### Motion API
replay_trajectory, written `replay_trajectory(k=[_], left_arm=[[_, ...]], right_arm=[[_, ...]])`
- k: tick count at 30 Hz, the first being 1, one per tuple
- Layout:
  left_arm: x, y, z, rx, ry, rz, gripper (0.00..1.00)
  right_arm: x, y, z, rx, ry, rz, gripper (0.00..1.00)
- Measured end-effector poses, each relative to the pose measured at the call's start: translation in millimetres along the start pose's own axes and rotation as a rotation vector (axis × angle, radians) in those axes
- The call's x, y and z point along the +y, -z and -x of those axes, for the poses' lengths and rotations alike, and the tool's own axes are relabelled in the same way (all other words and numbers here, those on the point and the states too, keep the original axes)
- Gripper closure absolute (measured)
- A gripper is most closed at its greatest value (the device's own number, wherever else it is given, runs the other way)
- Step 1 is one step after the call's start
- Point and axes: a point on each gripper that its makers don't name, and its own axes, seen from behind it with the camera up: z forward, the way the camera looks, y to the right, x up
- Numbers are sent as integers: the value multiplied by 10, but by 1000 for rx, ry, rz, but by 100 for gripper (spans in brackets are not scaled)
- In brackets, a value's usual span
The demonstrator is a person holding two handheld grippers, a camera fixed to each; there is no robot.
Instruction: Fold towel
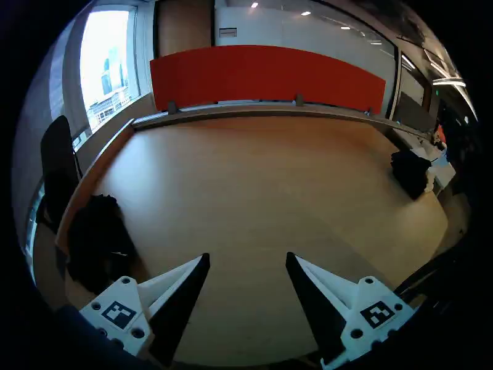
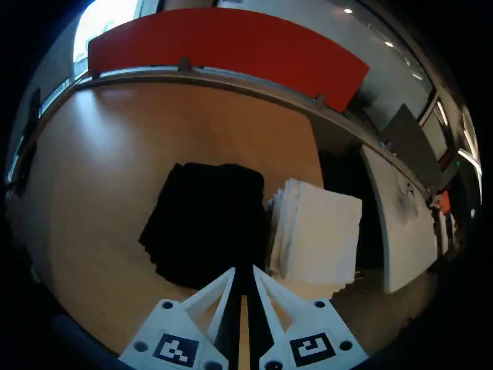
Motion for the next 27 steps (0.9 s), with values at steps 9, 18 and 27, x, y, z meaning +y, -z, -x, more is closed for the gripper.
replay_trajectory(k=[9,18,27], left_arm=[[-1,-12,6,-8,-6,-6,9],[22,-33,-11,-9,-7,-7,9],[29,-32,-7,-11,-8,-9,8]], right_arm=[[71,-129,244,-56,-39,12,95],[126,-194,379,-93,-55,24,95],[153,-226,446,-109,-64,36,96]])
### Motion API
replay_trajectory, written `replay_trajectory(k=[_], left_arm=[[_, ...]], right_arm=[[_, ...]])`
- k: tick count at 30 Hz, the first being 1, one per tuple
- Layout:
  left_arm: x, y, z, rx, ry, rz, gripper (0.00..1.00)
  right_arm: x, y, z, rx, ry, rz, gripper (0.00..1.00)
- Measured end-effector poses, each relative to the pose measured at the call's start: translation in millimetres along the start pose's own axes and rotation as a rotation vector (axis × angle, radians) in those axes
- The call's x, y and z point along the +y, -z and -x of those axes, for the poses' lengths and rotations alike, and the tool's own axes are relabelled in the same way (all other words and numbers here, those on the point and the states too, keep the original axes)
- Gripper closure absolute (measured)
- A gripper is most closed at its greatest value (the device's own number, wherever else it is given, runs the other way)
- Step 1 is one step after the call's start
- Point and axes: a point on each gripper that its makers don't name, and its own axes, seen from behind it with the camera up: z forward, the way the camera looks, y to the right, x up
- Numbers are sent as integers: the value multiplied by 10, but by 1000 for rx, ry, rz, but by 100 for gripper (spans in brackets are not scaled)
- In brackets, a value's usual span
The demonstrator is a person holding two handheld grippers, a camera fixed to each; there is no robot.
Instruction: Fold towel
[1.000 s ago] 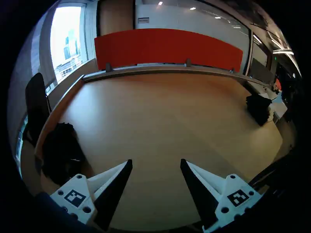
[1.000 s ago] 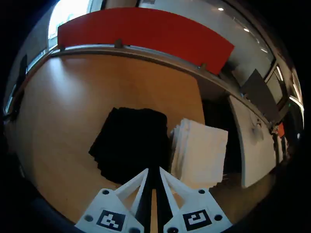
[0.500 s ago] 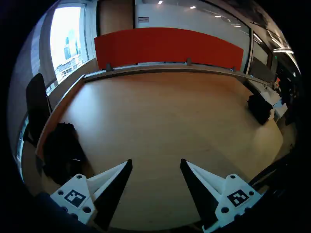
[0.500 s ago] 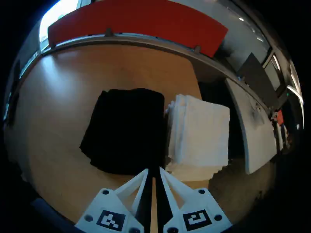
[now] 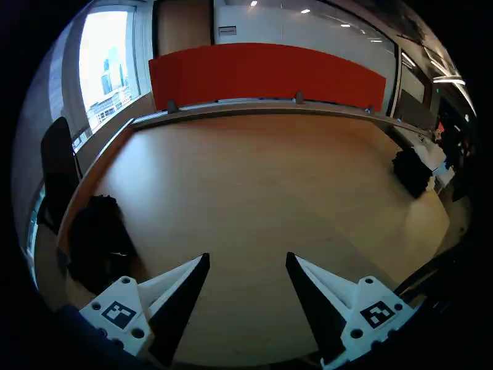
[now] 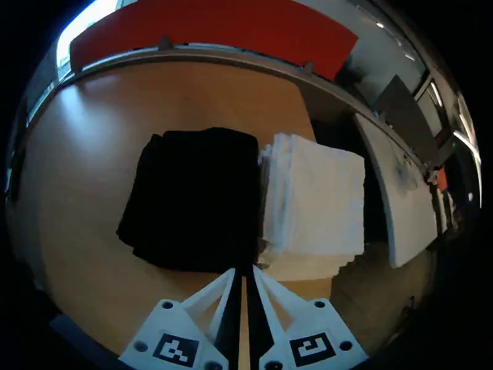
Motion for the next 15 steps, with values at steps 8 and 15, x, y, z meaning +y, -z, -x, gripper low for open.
replay_trajectory(k=[8,15], left_arm=[[7,7,-1,0,0,-1,9],[9,11,-4,3,-3,1,9]], right_arm=[[-23,-5,21,4,-10,3,94],[-27,27,48,9,-8,18,79]])
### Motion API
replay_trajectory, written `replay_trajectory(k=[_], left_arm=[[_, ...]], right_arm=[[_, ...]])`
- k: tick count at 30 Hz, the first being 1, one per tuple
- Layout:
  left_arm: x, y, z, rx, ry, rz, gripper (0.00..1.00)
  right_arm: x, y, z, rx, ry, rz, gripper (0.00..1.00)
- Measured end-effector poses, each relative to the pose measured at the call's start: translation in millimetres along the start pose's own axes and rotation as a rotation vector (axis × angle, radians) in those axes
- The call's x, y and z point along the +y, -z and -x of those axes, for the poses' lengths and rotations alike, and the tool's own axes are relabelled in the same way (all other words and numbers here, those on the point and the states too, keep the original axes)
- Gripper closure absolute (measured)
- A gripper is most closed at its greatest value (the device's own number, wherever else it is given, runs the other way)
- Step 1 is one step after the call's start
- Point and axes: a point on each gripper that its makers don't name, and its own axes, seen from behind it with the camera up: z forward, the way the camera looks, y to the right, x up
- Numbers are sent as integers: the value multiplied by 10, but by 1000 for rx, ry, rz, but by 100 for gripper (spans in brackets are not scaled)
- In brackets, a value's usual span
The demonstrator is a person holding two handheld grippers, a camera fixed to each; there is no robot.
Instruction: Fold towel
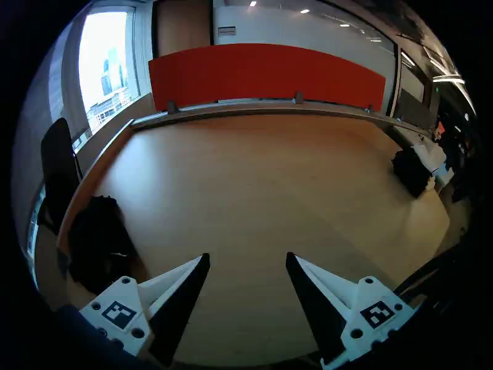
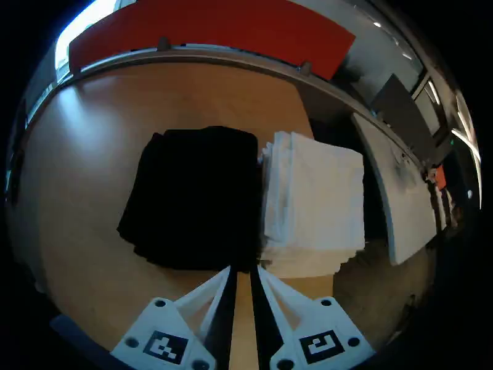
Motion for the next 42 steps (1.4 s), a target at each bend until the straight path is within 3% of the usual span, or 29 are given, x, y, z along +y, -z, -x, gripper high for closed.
replay_trajectory(k=[4,10,11,23,42], left_arm=[[0,3,-3,3,2,3,9],[-14,9,-13,8,3,6,9],[-16,10,-15,9,4,7,9],[-54,43,-27,20,6,12,9],[-104,83,-33,32,17,6,8]], right_arm=[[0,29,10,8,-6,10,65],[-29,72,-12,31,-25,18,12],[-38,79,-14,34,-28,19,7],[-204,155,-80,69,-58,3,6],[-434,316,-375,174,-268,-5,7]])
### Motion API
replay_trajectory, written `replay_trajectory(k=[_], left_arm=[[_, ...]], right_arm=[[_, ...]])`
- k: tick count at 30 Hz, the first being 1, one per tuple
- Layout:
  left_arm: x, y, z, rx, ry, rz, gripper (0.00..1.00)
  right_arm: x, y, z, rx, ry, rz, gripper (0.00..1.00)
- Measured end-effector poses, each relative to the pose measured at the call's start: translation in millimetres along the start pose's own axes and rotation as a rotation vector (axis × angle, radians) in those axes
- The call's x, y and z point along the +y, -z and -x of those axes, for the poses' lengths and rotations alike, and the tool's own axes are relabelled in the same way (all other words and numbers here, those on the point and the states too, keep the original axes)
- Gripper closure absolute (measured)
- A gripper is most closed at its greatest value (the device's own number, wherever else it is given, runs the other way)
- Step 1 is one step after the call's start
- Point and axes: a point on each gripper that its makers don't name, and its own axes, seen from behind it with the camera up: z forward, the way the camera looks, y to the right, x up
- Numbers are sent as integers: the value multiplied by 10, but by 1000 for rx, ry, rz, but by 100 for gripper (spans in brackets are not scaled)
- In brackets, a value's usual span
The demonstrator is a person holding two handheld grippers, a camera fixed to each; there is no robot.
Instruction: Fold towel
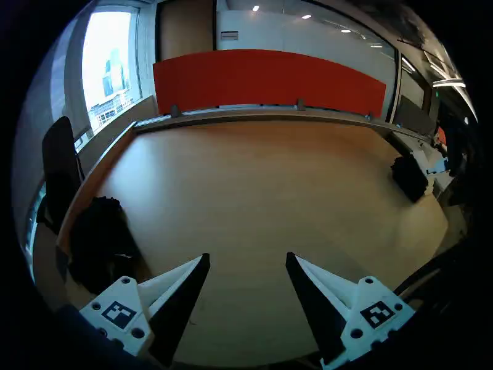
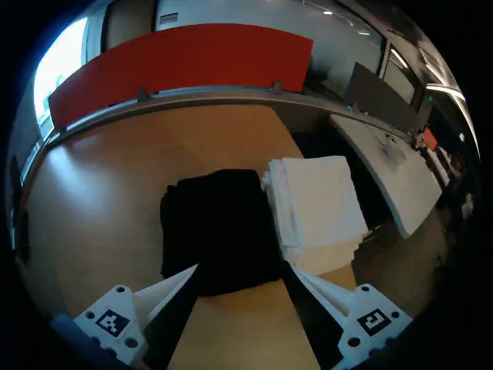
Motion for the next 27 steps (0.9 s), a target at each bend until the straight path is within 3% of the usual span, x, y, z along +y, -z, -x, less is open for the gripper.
replay_trajectory(k=[11,27], left_arm=[[-16,11,-25,7,1,-2,8],[-1,-4,-89,17,-3,4,9]], right_arm=[[-135,44,-200,99,-56,3,7],[-469,401,-850,394,-69,-14,7]])
